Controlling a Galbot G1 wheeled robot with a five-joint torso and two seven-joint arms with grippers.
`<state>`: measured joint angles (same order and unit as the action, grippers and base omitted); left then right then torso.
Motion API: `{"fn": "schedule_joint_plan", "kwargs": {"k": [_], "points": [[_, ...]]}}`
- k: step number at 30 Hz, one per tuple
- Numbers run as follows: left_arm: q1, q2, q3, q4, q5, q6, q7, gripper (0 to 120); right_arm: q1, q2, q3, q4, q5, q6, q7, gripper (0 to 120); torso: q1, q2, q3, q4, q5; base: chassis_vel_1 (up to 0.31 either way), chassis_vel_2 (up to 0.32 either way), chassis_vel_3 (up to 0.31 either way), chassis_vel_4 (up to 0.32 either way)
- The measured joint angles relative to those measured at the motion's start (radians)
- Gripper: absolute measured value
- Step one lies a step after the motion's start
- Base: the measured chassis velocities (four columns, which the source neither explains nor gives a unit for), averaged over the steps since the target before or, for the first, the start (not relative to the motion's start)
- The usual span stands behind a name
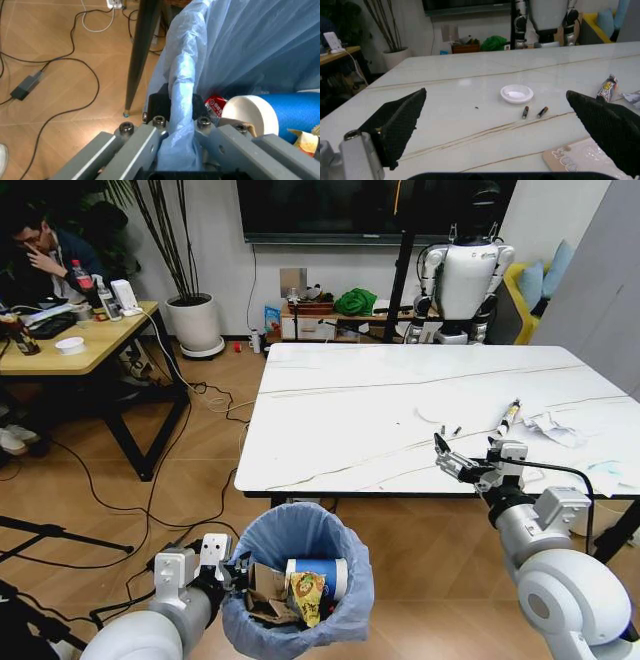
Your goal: Pick up the trash bin and place the trash from the table into it.
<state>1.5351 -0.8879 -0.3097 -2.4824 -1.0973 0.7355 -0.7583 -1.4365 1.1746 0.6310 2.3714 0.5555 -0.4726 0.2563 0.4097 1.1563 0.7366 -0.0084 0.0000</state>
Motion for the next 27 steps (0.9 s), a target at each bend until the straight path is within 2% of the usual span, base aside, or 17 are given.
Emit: {"fn": "schedule_joint_plan", "kwargs": {"k": [27], "points": [[0.003, -0.005, 0.001, -0.003, 0.005, 0.0, 0.005, 0, 0.002, -0.007, -0.015, -0.025, 0.01, 0.003, 0.004, 100, 0.0, 0.0, 0.0, -0.0003, -0.0002, -0.123, -0.116, 0.129, 0.129]]}}
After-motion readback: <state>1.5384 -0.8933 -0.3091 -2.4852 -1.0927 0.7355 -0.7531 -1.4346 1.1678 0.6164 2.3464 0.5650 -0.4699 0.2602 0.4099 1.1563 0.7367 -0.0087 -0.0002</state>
